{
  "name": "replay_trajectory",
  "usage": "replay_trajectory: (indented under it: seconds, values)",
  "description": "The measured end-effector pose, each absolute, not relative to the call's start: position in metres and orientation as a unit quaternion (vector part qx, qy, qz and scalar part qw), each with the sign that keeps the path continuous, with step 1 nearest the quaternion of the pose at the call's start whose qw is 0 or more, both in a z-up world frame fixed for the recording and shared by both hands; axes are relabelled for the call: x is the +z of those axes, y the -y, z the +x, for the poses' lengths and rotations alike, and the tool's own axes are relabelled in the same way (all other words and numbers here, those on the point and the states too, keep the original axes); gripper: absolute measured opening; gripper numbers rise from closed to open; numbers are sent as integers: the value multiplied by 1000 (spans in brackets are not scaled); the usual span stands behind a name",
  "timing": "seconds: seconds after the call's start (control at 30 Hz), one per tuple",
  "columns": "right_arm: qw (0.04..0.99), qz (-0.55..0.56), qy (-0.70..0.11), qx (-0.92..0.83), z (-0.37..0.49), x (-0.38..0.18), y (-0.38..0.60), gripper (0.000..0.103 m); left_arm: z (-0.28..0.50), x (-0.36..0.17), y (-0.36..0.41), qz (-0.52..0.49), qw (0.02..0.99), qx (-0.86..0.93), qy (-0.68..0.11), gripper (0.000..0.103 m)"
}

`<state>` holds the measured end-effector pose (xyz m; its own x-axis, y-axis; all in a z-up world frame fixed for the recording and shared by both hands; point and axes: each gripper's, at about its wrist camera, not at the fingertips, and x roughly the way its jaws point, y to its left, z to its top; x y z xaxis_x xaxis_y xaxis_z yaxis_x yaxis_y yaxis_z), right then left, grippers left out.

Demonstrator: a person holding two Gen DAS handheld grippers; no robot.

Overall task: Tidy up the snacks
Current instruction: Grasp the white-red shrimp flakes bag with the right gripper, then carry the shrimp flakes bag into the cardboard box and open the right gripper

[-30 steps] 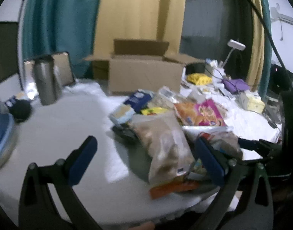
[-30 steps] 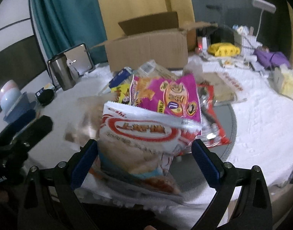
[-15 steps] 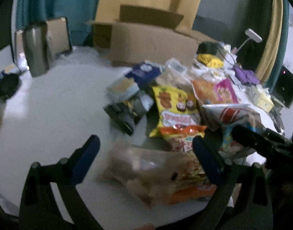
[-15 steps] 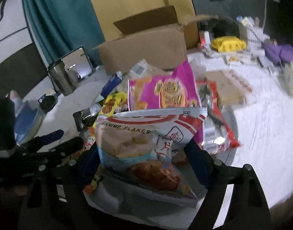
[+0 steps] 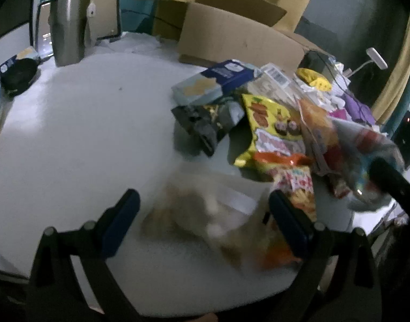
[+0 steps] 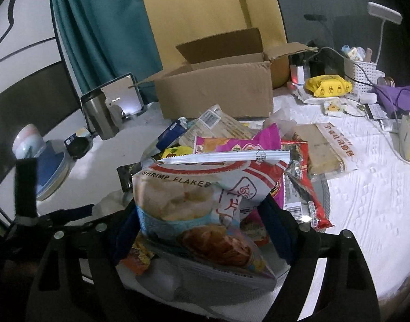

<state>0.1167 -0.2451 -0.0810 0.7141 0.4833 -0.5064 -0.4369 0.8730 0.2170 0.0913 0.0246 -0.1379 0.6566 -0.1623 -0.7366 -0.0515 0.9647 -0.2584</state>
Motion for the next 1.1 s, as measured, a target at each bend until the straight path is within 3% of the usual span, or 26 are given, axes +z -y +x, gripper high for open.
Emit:
replay_trajectory:
  seconds: [0.03, 0.17, 0.37, 0.73, 1.1]
  values:
    - [925, 40, -281, 251, 115, -80, 245, 86, 96, -141, -26, -137, 897, -35, -420, 95]
    - [930, 34, -265, 253, 109, -72, 244, 86, 106, -139, -30, -130, 900, -31, -416, 69]
    - [936, 30, -251, 246, 114, -61, 246, 86, 105, -135, -42, -152, 898, -43, -412, 56]
    - [945, -1, -218, 244, 160, -30, 241, 86, 123, -67, -55, -109, 942, -35, -316, 56]
    - [956, -19, -190, 223, 247, 12, 228, 86, 222, -24, -63, -75, 962, -69, -251, 56]
